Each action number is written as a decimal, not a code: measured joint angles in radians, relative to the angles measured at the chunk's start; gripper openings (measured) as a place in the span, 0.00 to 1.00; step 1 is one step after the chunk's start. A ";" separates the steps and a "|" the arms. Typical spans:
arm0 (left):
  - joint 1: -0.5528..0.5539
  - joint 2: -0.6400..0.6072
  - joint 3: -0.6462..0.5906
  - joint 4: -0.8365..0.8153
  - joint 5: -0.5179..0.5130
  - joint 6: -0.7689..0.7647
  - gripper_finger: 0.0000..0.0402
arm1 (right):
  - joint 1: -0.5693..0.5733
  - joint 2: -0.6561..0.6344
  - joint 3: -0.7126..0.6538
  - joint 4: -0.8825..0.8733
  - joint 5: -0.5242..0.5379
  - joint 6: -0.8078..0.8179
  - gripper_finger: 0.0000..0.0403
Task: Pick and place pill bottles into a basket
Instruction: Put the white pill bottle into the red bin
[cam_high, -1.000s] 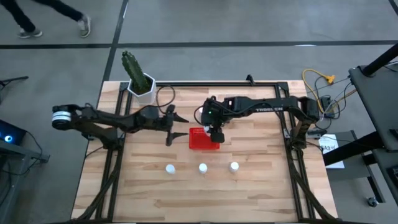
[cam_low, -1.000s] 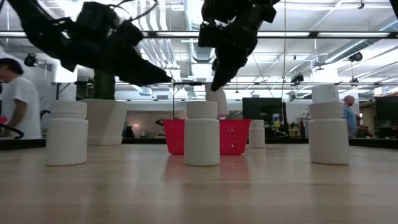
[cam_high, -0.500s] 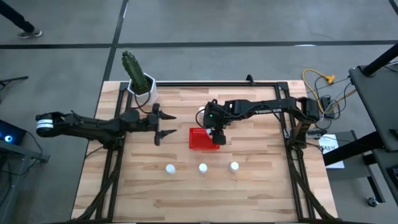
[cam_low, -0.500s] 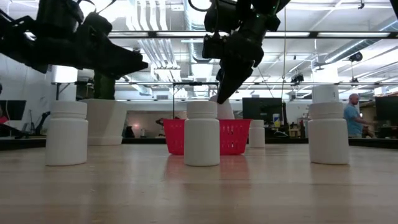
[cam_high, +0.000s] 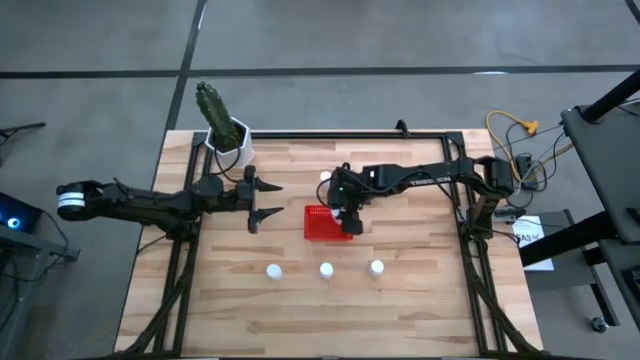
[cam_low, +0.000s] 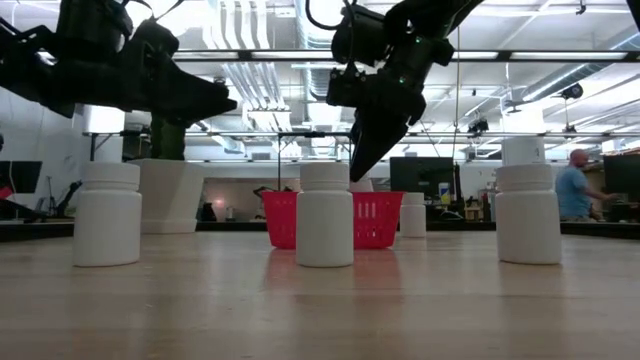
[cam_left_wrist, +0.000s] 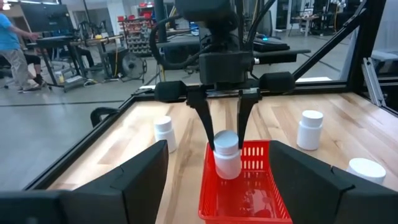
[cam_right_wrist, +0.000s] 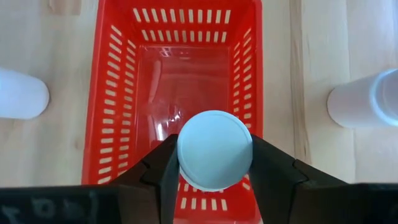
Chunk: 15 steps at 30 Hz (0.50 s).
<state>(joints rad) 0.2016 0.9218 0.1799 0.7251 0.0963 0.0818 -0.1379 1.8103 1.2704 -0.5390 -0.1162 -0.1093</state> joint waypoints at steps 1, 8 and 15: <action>0.000 0.000 0.000 0.000 0.000 0.000 0.64 | 0.000 0.000 -0.004 0.011 0.000 -0.001 0.36; 0.000 0.000 0.000 0.000 0.000 0.000 0.64 | 0.000 0.000 -0.049 0.083 0.003 0.002 0.36; 0.000 0.000 0.000 0.000 0.000 0.000 0.64 | 0.000 0.000 -0.070 0.086 0.011 0.005 0.36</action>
<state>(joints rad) 0.2016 0.9215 0.1799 0.7249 0.0967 0.0815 -0.1383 1.8103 1.2006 -0.4526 -0.1047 -0.1042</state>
